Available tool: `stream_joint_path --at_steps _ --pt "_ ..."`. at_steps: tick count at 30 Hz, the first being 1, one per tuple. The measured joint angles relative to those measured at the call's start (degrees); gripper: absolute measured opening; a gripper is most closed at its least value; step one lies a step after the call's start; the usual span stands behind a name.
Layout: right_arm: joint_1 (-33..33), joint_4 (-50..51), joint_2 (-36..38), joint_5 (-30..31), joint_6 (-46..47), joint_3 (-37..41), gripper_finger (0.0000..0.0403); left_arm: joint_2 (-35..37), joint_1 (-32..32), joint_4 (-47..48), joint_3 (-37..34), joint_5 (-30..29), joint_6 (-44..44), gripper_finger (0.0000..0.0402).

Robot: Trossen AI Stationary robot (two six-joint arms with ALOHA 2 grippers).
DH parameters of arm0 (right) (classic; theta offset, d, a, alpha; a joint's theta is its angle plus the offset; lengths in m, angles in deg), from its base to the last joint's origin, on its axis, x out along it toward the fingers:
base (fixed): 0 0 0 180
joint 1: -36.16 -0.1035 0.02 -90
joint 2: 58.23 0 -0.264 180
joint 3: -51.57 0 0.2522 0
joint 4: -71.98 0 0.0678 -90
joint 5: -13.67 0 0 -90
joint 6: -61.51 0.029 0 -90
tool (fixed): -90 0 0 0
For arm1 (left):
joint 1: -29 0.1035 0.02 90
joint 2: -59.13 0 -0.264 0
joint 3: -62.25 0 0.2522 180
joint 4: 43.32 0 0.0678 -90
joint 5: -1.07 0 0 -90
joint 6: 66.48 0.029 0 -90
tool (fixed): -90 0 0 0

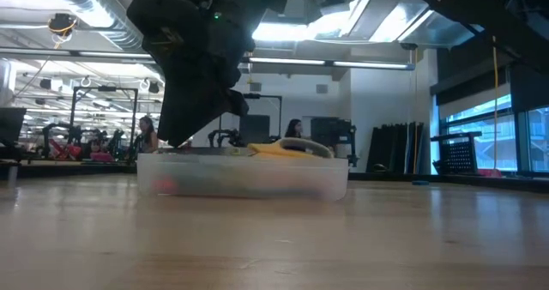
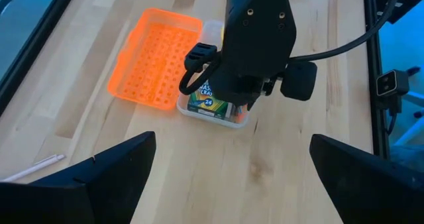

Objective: Pack school essentials
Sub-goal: Put the pink pen into the supply box

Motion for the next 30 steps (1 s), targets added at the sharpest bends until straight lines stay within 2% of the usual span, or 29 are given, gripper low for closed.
stream_joint_path --at_steps 6,12,15,19,23,30 --pt "0.97 2.18 0.43 -0.96 -0.08 -1.01 0.0094 0.0 0.0 0.01 0.0 0.02 -0.01 0.0394" --pt "1.48 2.94 5.16 -1.03 0.05 -1.15 0.0094 0.09 0.0 1.5 0.0 -1.36 -3.58 0.0394" --pt "1.82 2.92 7.23 0.38 -0.13 -1.04 0.0094 0.31 0.02 2.67 0.0 -2.6 -6.95 0.0394" --pt "2.61 3.04 10.59 3.62 -2.57 -1.12 0.0094 1.03 1.41 4.28 0.0 -5.54 -18.13 0.0394" --pt "3.78 3.59 14.06 6.97 -4.78 -1.12 0.0094 1.07 6.17 5.33 0.0 -6.1 -25.42 0.0394" --pt "8.02 3.1 20.24 8.81 -10.42 -1.21 0.0094 1.14 21.65 8.29 0.0 -1.57 -26.68 0.0394"
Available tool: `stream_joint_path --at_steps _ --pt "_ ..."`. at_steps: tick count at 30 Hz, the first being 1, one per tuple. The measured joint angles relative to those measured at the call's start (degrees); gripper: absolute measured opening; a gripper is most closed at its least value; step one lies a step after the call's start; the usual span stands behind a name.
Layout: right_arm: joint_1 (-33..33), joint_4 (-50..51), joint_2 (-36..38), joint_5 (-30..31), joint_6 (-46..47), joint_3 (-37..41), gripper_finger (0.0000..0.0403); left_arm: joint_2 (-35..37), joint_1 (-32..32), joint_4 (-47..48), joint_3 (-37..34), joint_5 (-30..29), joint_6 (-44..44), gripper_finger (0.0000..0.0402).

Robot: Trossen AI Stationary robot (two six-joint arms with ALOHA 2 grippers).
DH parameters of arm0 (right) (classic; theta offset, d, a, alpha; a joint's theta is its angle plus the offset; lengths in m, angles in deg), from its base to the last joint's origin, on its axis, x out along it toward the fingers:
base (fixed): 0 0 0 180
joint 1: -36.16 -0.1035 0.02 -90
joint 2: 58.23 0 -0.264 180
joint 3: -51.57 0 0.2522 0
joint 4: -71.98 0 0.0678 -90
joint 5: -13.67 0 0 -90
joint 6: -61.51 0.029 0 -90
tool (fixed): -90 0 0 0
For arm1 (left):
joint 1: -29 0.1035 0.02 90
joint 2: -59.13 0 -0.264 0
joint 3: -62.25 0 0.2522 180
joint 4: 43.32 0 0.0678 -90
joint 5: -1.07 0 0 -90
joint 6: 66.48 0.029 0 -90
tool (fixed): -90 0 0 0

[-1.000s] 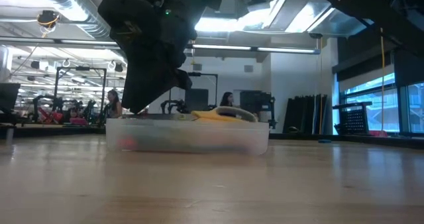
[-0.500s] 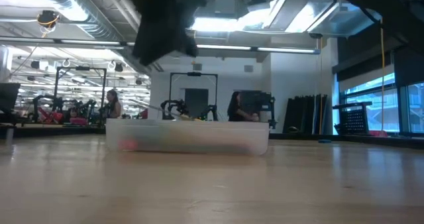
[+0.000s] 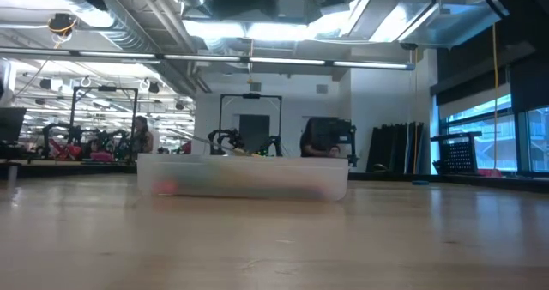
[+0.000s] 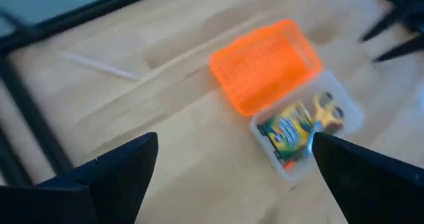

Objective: Pack school essentials
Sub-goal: Put the pink pen into the supply box

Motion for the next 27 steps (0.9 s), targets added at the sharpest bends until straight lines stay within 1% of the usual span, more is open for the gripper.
stream_joint_path --at_steps 5,7,11,15,18,24,27 --pt "3.26 0.11 2.98 -0.2 -4.93 0.04 0.0094 -0.73 13.21 -0.07 0.0 4.3 0.52 0.0394" --pt "4.4 0.44 3.82 -0.2 -8.17 0.04 0.0094 -1.71 17.95 -0.19 0.0 6.54 3.54 0.0394" --pt "6.3 0.53 4.49 -0.22 -12.21 0.04 0.0094 -5.16 27.06 -0.66 0.0 11.78 7.56 0.0394" --pt "7.88 1.31 4.8 -0.24 -15.13 0.04 0.0094 -9.51 35.12 -1.08 0.0 15.79 10.86 0.0394" --pt "8.92 2.01 4.88 -0.25 -16.93 0.04 0.0094 -12.8 39.61 -1.77 0.0 16.7 13.62 0.0394" --pt "11.03 5.37 4.87 -0.36 -23.62 0.06 0.0094 -19.78 46.35 -2.98 0.0 17.09 15.38 0.0394" --pt "12.1 6.06 4.86 -0.38 -25.54 0.09 0.0094 -23.26 49.39 -3.17 0.0 17.41 15.56 0.0394"
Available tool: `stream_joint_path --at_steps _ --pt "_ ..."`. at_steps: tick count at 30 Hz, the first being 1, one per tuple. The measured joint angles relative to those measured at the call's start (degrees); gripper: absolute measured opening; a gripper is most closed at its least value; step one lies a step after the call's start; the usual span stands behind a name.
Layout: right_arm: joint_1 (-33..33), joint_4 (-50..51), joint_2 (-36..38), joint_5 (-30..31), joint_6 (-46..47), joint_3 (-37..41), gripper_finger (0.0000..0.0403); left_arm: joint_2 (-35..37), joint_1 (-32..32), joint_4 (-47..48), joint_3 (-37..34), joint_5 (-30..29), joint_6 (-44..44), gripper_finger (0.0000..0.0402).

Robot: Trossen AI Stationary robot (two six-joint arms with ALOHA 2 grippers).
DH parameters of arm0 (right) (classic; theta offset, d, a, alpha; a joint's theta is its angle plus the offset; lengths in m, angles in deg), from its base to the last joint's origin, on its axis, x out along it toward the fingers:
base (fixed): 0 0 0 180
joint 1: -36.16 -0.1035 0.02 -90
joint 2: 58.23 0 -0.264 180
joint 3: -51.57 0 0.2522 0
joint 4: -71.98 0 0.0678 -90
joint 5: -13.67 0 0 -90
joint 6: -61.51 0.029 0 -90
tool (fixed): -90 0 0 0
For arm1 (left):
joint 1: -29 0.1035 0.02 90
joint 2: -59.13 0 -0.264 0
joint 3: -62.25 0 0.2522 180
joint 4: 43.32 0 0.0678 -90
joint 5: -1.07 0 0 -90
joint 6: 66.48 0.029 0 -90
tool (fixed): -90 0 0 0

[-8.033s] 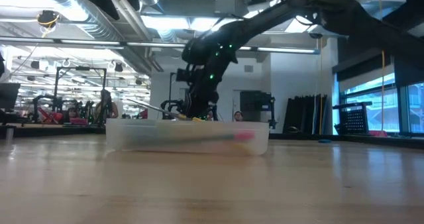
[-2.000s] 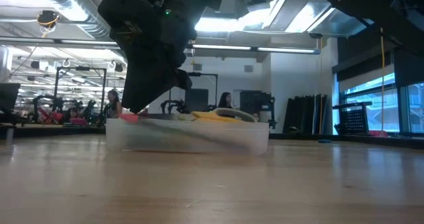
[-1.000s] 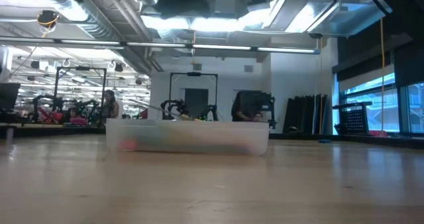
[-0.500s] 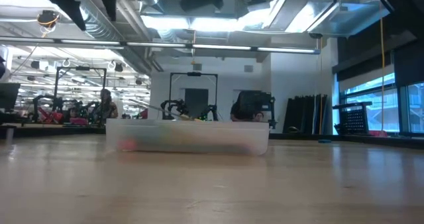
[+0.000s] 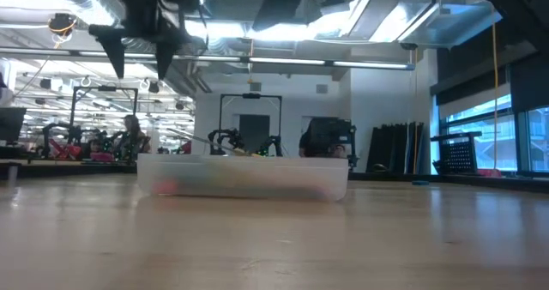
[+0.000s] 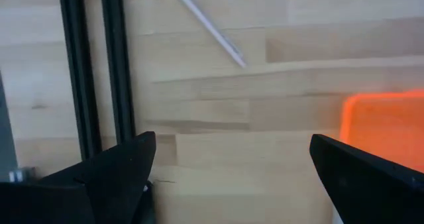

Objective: Pack school essentials
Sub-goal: Put the pink pen into the supply box

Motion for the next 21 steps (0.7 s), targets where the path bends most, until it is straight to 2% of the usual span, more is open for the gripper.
stream_joint_path --at_steps 5,10,16,21 --pt "1.74 1.04 0.0 0.0 -0.17 0.0 0.0094 -5.08 4.36 -2.97 -0.59 4.83 -0.13 0.0394" --pt "3.09 2.71 0.0 0.04 -0.27 0.0 0.0094 -7.19 6.85 -13.18 -7.47 10.31 -0.18 0.0394" --pt "4.02 3.89 0.0 0.09 -2.99 0.0 0.0094 -7.25 9.28 -20.48 -16.82 6.72 -12.57 0.0394" --pt "4.0 3.76 -0.02 0.09 -4.22 0.0 0.0094 -7.24 10.49 -30.26 -23.0 4.53 -20.54 0.0394"
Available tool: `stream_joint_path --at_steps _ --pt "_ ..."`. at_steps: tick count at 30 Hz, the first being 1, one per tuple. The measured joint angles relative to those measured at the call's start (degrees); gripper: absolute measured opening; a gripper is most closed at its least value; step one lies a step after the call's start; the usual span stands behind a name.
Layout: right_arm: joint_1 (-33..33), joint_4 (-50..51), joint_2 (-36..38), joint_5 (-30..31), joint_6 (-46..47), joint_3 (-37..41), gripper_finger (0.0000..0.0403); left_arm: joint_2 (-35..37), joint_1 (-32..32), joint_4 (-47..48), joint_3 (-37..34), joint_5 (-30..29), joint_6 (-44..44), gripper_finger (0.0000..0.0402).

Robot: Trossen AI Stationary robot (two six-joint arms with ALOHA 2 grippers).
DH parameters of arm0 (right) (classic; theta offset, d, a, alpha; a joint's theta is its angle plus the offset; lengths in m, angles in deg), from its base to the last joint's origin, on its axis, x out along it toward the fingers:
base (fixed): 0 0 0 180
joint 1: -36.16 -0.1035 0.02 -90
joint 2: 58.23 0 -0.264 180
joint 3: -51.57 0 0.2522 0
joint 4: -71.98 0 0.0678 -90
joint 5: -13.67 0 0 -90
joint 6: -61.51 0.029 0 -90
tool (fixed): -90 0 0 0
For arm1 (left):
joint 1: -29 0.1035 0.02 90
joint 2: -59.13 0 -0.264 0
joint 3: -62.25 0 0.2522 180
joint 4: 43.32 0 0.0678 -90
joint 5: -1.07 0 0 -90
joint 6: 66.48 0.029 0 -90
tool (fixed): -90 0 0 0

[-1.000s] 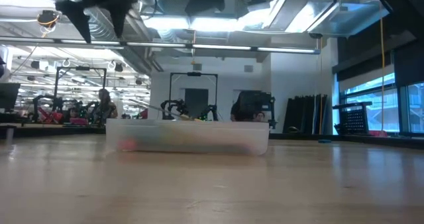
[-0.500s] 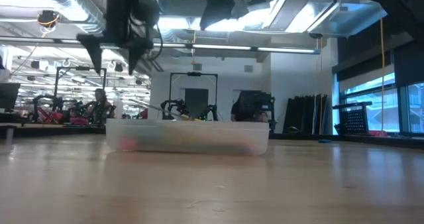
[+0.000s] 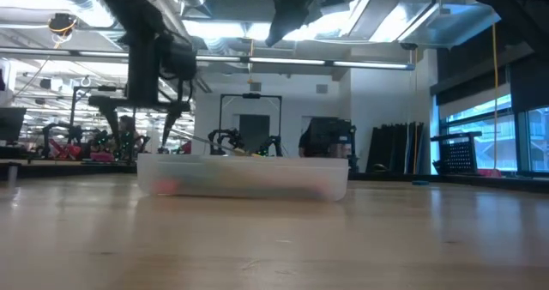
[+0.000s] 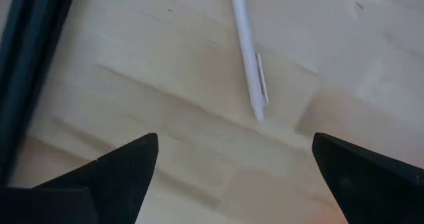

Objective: Pack school essentials
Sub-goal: Put the pink pen into the supply box

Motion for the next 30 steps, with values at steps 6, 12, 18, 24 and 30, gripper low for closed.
stream_joint_path --at_steps 6,12,18,24,30 --pt "-0.02 -0.13 -0.02 -0.02 0.05 0.0 0.0094 0.0 0.86 -7.75 -4.09 -1.95 -7.34 0.0394" --pt "0.0 -0.5 -0.04 -0.02 0.14 0.0 0.0094 -0.38 1.86 -15.48 -6.43 -2.92 -7.11 0.0394" --pt "-0.02 -0.5 -0.04 -0.04 0.18 0.0 0.0094 -3.37 1.93 -15.42 -7.35 -2.66 -8.04 0.0394" --pt "-0.02 -0.47 -0.04 -0.02 0.18 0.0 0.0094 -6.93 2.15 -16.76 -7.36 -1.77 -8.44 0.0394" --pt "-0.02 -0.44 -0.04 -0.04 0.2 0.0 0.0094 -8.68 2.42 -17.19 -7.15 -0.48 -8.35 0.0394"
